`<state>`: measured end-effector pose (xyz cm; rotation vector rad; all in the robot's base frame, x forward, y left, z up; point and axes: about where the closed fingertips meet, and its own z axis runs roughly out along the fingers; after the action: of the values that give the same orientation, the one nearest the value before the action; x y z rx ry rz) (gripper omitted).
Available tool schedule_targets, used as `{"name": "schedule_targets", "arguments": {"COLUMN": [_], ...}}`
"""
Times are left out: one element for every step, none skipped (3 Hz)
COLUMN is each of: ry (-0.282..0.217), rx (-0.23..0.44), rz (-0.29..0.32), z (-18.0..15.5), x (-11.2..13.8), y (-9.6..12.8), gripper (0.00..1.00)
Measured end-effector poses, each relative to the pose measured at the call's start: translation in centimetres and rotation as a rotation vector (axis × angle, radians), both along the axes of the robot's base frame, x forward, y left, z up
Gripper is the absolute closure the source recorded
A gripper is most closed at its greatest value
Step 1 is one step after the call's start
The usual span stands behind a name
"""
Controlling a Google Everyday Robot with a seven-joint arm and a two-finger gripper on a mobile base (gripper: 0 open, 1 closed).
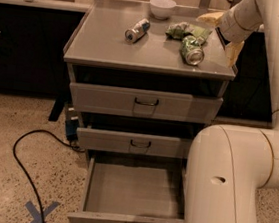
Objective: Place green can into bottom drawer
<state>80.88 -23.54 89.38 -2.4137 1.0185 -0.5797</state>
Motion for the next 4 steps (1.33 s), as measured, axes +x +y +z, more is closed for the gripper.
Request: {"name": "schedule_targets", "arguments": {"ry": [0.000,-0.035,-0.070,-0.100], "rx": [0.000,0.023,0.054,0.054], "rz": [0.000,-0.022,-0.015,0.021], "z": [0.0,-0.6,-2.1,-3.3], "x": [0.0,1.4,3.0,4.1], "y": [0.0,-0.2,-0.2,0.3], "gripper": [0.00,0.00,0.00,0.00]}}
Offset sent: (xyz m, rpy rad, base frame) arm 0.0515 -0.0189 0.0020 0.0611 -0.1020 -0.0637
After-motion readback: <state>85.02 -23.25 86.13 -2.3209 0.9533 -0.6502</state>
